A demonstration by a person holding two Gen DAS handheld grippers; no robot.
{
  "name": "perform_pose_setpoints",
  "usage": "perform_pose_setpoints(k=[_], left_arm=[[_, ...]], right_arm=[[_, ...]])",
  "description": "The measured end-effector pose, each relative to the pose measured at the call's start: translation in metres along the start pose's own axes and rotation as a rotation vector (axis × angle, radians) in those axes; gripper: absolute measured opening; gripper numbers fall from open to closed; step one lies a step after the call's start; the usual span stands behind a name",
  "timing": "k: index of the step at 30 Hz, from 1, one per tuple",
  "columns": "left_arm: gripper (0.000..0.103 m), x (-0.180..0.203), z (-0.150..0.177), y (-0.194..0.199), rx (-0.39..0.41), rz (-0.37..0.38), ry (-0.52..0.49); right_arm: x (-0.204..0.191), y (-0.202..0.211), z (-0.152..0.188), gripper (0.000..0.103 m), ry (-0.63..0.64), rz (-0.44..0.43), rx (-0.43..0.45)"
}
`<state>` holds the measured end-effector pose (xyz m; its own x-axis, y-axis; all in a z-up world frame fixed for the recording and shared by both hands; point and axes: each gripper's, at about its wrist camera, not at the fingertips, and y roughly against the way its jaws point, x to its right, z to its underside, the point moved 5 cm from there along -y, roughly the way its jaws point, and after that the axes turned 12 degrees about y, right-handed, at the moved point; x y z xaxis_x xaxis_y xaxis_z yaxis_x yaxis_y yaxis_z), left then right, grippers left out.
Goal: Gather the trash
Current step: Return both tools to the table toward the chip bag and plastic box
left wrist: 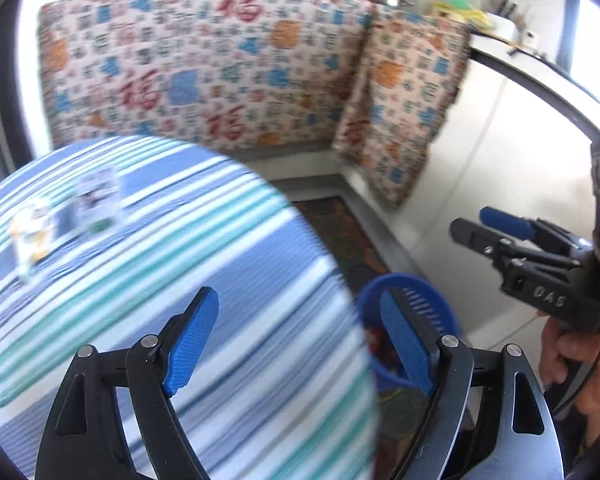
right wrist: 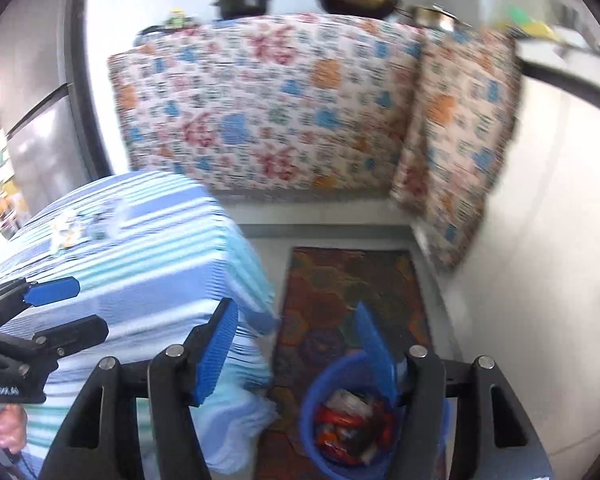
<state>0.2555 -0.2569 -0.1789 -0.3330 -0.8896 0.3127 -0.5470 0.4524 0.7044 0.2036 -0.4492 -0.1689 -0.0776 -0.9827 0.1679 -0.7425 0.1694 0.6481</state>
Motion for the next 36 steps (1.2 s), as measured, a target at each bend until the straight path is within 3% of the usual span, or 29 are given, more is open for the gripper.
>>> perform_pose_setpoints(k=[8, 13, 21, 27, 36], left_arm=[[0.084, -0.146, 0.003, 0.028, 0.018, -0.268, 0.127], [0.084, -0.208, 0.006, 0.033, -0.015, -0.343, 0.201], [0.087, -0.232, 0.008, 0.024, -0.032, -0.391, 0.165], [0.103, -0.234, -0.002, 0.009, -0.069, -0.379, 0.139], [0.103, -0.231, -0.039, -0.026, -0.09, -0.321, 0.072]], right_arm=[[-0.135, -0.033, -0.021, 0.063, 0.18, -0.173, -0.029], [-0.189, -0.062, -0.018, 0.063, 0.287, -0.229, -0.092], [-0.22, -0.088, -0.023, 0.063, 0.29, -0.266, -0.151], [-0.226, -0.103, -0.03, 0.071, 0.25, -0.266, -0.163], [-0.229, -0.116, -0.038, 0.08, 0.223, -0.249, -0.162]])
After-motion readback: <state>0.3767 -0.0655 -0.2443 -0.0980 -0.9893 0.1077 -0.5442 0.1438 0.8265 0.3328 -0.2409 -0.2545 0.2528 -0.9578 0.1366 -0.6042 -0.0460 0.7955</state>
